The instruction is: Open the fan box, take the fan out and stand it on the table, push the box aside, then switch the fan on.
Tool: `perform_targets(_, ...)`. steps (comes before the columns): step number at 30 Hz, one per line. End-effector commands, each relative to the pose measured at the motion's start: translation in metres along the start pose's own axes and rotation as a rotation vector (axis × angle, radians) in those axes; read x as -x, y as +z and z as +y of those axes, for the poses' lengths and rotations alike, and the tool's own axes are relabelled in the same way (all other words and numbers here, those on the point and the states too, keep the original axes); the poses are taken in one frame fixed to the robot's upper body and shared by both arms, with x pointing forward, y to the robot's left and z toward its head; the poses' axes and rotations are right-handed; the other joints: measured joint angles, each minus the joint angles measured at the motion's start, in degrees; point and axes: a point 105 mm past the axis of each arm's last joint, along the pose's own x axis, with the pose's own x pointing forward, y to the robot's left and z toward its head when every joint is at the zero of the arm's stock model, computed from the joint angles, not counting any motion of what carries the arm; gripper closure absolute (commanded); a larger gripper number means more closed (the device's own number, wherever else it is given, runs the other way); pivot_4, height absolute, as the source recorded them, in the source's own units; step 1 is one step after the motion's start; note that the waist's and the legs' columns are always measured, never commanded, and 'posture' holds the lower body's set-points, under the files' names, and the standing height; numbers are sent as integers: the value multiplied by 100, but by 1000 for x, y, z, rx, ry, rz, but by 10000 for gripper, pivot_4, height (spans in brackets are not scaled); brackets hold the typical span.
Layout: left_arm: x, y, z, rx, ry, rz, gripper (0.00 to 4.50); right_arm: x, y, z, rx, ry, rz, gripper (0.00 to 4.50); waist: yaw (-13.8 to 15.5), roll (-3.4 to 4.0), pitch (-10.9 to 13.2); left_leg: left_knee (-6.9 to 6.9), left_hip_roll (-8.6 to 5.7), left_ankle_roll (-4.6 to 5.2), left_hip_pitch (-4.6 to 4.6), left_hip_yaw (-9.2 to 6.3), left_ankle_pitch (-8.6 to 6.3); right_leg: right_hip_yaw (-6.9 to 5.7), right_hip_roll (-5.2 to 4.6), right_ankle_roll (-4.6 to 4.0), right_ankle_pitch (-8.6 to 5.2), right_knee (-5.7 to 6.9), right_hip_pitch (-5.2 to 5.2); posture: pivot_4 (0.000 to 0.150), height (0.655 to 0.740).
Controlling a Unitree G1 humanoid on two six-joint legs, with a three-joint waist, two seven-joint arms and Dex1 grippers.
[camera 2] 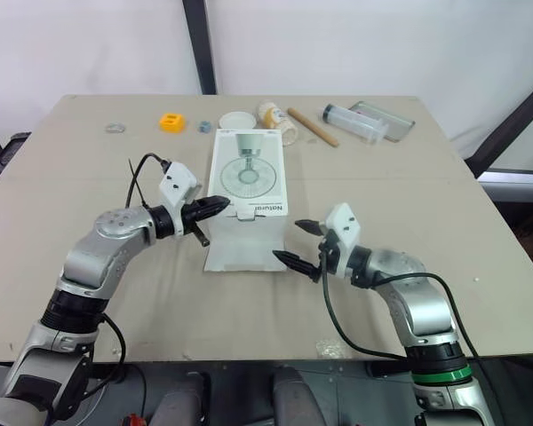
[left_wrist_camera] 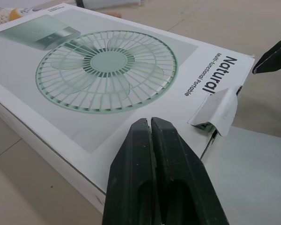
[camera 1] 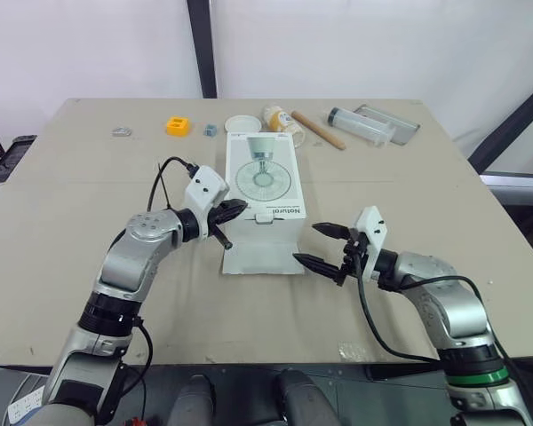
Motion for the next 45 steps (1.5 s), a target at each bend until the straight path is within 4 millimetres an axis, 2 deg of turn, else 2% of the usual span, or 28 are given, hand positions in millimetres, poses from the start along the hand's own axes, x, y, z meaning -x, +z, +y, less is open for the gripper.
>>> perform_targets(1, -3, -13, -3, 23, -4, 45, 43255, -9, -1, -3, 13, -43, 2, 0, 0, 0, -1, 0, 0, 0, 0, 0, 0, 0, 0, 0, 0, 0, 0, 1500, 7400)
perform_targets(8, -2, -13, -3, 41, 0, 41, 43255, -19, -7, 7, 6, -15, 16, 0, -1, 1, -1, 0, 0, 0, 0, 0, 0, 0, 0, 0, 0, 0, -1, 1500, 7400)
perform_targets(15, -1, -14, -3, 39, 3, 46, 43255, -26, -3, 16, -12, 18, -11, 0, -6, 1, -1, 0, 0, 0, 1, 0, 0, 0, 0, 0, 0, 0, 0, 1500, 7400)
perform_targets(45, -5, -13, -7, 37, -16, 42, 43255, -9, 9, 28, -88, 81, -56, 0, -6, 1, -1, -2, 1, 0, 0, 0, 0, 0, 0, 1, -1, -1, -1, 1500, 7400)
